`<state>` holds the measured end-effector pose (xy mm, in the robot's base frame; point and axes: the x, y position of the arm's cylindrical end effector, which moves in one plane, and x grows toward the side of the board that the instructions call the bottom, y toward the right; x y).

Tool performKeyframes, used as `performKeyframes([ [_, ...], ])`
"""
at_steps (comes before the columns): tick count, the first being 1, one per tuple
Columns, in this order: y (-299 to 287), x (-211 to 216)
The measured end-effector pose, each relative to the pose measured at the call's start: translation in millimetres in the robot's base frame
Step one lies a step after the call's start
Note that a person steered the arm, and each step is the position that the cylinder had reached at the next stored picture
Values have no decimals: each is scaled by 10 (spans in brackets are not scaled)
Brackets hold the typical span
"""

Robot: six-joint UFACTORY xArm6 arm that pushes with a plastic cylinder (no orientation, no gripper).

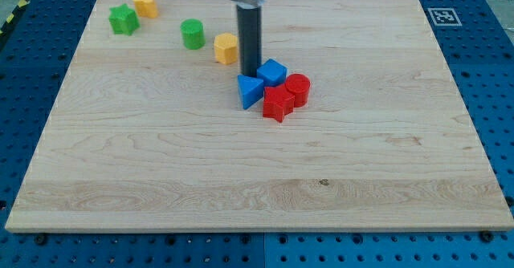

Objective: Move the yellow hexagon towards the top

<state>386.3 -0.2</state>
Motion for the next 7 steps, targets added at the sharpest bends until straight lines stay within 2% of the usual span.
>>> performKeyframes([
  [2,114,0],
  [5,-365,-115],
  [7,-442,-207],
])
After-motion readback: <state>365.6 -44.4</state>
